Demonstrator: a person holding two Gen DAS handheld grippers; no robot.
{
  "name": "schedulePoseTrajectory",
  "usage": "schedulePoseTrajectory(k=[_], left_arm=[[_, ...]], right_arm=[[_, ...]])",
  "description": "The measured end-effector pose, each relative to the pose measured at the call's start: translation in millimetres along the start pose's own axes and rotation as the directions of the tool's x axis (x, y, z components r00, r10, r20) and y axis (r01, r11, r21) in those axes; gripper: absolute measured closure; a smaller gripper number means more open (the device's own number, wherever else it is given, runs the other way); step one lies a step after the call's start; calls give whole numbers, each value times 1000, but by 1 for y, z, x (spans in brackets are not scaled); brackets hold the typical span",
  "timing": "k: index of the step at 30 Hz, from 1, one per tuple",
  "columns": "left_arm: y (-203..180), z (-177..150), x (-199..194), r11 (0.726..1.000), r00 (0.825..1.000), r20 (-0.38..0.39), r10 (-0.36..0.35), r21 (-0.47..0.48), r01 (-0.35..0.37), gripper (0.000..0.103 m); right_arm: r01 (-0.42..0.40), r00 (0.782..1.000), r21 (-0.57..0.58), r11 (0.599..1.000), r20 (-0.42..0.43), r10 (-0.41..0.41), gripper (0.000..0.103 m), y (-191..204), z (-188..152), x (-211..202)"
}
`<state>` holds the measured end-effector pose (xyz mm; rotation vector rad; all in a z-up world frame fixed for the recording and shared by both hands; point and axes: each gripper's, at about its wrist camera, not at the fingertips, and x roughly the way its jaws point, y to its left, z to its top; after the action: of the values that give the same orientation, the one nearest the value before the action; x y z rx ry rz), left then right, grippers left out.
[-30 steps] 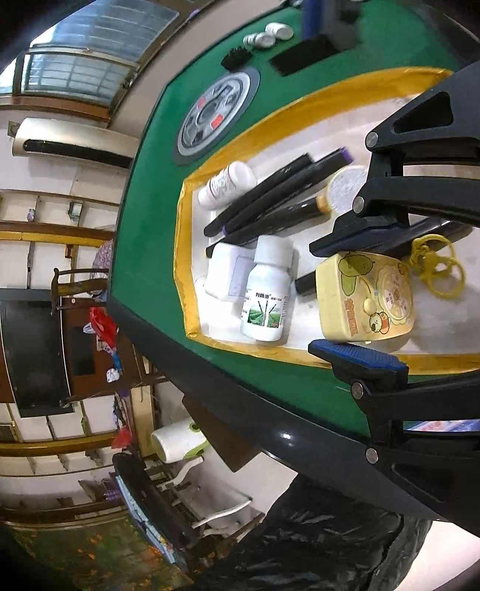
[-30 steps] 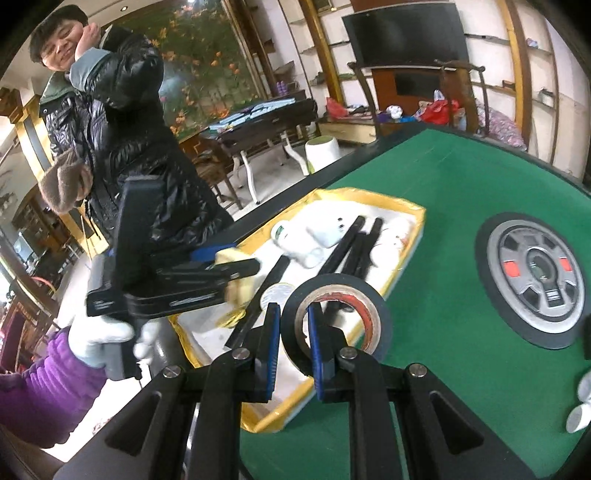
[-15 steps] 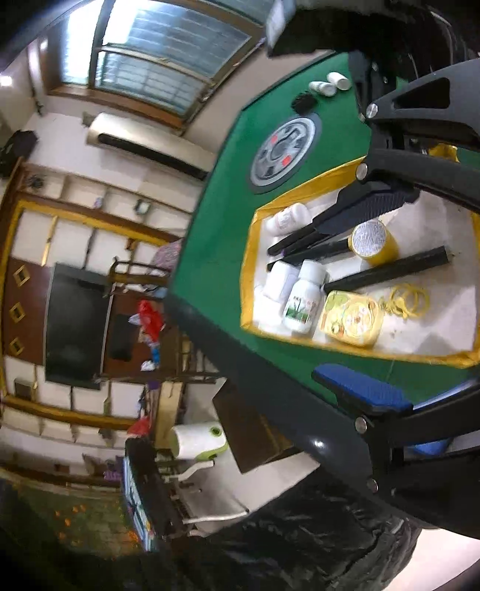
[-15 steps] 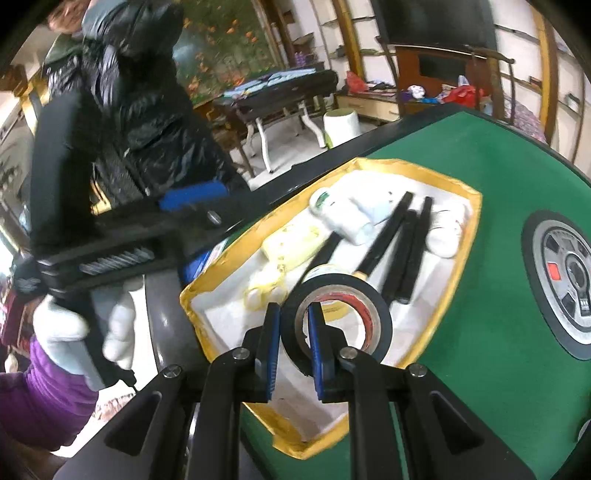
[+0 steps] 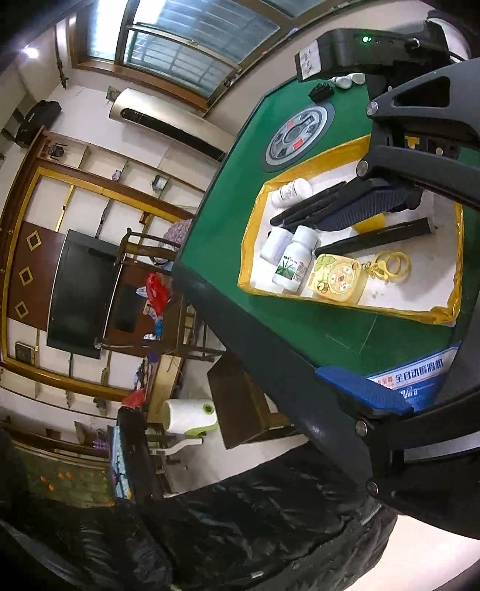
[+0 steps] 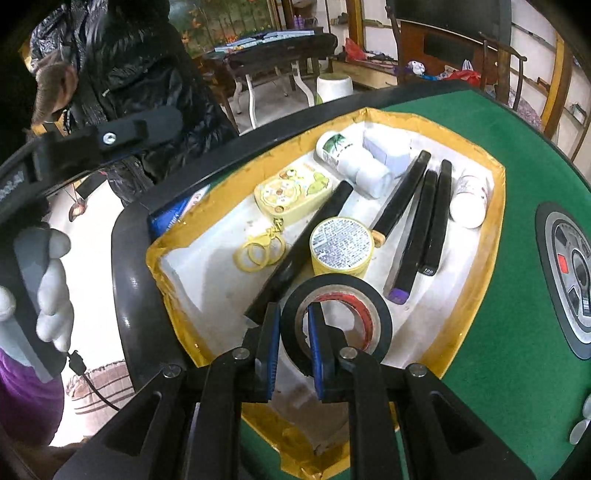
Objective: Organize rigid objects
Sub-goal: 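Lower the cream box into the tray with the left gripper while the right carries the tape roll, then open the left gripper over the tray while the right lowers the tape roll into it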
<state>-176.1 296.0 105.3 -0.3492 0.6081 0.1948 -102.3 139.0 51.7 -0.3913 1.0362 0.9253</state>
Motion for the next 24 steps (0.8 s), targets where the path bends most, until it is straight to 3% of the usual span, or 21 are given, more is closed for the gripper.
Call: schedulePoseTrajectory(k=[6,9,13,15,17,20,21,23,24], left_arm=[[-5,-2,-10,995,995,53,87,36,-89,22],[-14,-4,-15,981,979,110,171,76,-180,19],[-22,-5,-27,963,955,186,232,97,-253,5],[-27,-6,-33,955,943,219,252,100,-279,3],[-39,-4,-39,946,929,252,270,111,-305,1],[-69,-1,-44,937,921,294,255,159,-310,1],[-84,0,-45,935,921,309,239,184,-304,1],[-108,3,-46,930,920,327,217,218,-296,1],[-123,3,-46,928,923,329,201,237,-287,1]], right_arm=[[29,999,4,1000,-18,-29,88,4,10,16],[48,999,11,999,-13,-48,88,5,18,21],[25,999,56,998,26,-26,87,-2,22,17],[-14,998,81,997,70,8,78,-6,16,-1],[-16,991,89,996,132,4,61,-7,8,-24],[44,965,103,994,253,-69,49,-10,-13,-69],[80,947,129,988,300,-115,45,-12,-22,-83],[158,892,223,962,386,-236,23,-21,-39,-109],[190,851,305,933,422,-311,19,-31,-51,-121]])
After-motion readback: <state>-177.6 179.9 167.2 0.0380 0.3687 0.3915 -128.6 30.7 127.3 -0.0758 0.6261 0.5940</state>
